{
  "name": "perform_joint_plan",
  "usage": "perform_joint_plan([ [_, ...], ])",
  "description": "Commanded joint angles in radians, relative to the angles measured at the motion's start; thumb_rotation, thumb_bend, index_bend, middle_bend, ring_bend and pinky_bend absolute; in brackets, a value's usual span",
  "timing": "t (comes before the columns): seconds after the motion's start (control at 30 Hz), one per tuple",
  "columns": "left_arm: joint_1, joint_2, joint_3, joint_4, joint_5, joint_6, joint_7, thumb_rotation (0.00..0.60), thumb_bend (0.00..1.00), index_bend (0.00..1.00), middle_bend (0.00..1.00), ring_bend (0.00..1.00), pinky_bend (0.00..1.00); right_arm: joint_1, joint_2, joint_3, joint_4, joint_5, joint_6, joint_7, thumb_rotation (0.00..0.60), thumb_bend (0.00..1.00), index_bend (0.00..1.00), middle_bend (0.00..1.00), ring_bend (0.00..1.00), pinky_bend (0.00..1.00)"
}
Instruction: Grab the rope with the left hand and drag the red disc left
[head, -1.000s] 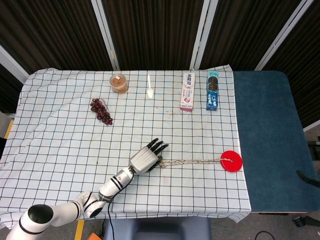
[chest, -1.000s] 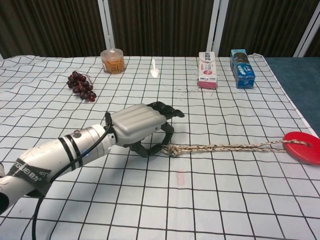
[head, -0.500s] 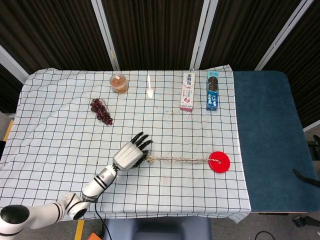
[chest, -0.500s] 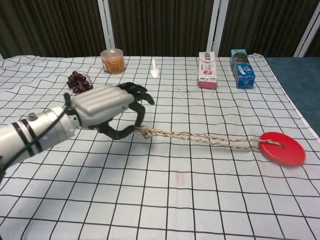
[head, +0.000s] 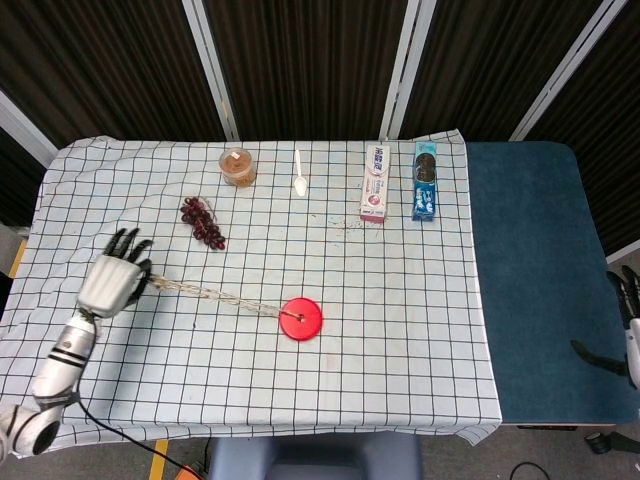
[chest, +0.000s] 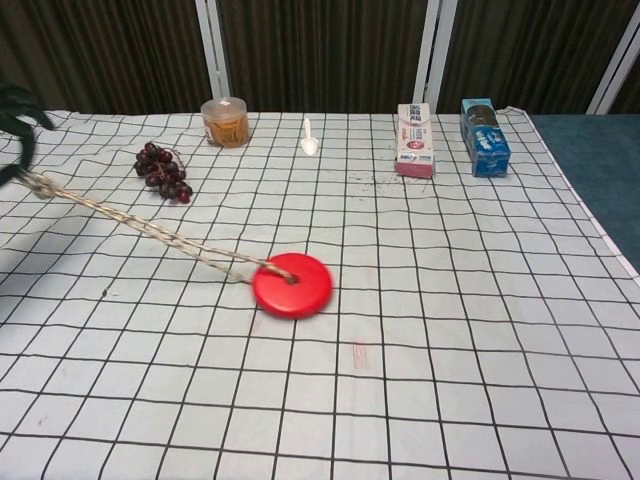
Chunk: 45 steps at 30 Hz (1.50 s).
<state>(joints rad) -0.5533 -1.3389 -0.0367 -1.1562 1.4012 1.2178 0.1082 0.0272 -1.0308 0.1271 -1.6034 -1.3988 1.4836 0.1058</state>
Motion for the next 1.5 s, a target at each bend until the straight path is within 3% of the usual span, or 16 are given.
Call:
perform_joint_plan([
  [0.03,0.052,0.072,-0.038,0.056,-0.071,0.011,-0.04,0.6,0.75,0.89,0.2,0.0,0.1,0.002,-0.002,-0.001,-0.002,-0.002,-0.001,-0.003,0.6,0.27,0.0,0.0,0.0,0.0],
  [0.3,0.109,0.158,-0.121,0.116,-0.187,0.025,-0.064,0.6,0.76,0.89,0.22,0.0,0.1,0.014,-0.007,-0.002,-0.011,-0.015,-0.006,-0.015,0.6,0.27,0.0,0.0,0.0,0.0],
  [0.53,0.127,0.161,-0.177,0.109,-0.237,0.071,-0.013,0.6,0.77,0.9,0.23,0.0,0.1,0.008,-0.007,-0.003,-0.003,-0.012,0.003,-0.001,0.6,0.27,0.0,0.0,0.0,0.0],
  [0.83,0.12,0.171,-0.14,-0.081,-0.087,0.141,0.004,0.6,0.77,0.89,0.23,0.0,0.09,0.005,-0.015,-0.008,0.019,-0.004,-0.005,0.018,0.6,0.27,0.0,0.0,0.0,0.0],
  [1.1,0.082,0.09,-0.111,-0.124,-0.053,0.073,0.054,0.6,0.74,0.87,0.24,0.0,0.09,0.006,-0.024,-0.011,0.023,-0.007,-0.007,0.019,0.6,0.27,0.0,0.0,0.0,0.0],
  [1.13,0.081,0.086,-0.097,-0.135,-0.054,0.041,0.04,0.6,0.72,0.84,0.22,0.0,0.08,0.006,-0.024,-0.011,0.026,-0.003,-0.009,0.021,0.6,0.27,0.0,0.0,0.0,0.0],
  [1.17,0.076,0.101,-0.076,-0.147,-0.06,-0.013,0.043,0.6,0.65,0.68,0.16,0.0,0.06,0.005,-0.024,-0.011,0.027,-0.001,-0.01,0.022,0.6,0.27,0.0,0.0,0.0,0.0],
  [1.23,0.058,0.158,-0.055,-0.209,-0.119,-0.149,0.055,0.6,0.45,0.21,0.04,0.0,0.01,0.005,-0.024,-0.01,0.031,0.002,-0.01,0.027,0.6,0.27,0.0,0.0,0.0,0.0],
  [1.27,0.054,0.172,-0.059,-0.231,-0.136,-0.174,0.043,0.6,0.36,0.05,0.0,0.0,0.0,0.004,-0.024,-0.009,0.032,0.002,-0.009,0.029,0.6,0.27,0.0,0.0,0.0,0.0],
  [1.33,0.061,0.188,-0.072,-0.251,-0.137,-0.162,-0.001,0.6,0.27,0.0,0.0,0.0,0.0,0.003,-0.024,-0.009,0.036,0.003,-0.009,0.033,0.6,0.27,0.0,0.0,0.0,0.0],
  [1.5,0.098,0.228,-0.076,-0.291,-0.1,-0.081,-0.036,0.6,0.25,0.0,0.0,0.0,0.0,0.003,-0.027,-0.008,0.045,0.008,-0.012,0.044,0.6,0.27,0.0,0.0,0.0,0.0],
])
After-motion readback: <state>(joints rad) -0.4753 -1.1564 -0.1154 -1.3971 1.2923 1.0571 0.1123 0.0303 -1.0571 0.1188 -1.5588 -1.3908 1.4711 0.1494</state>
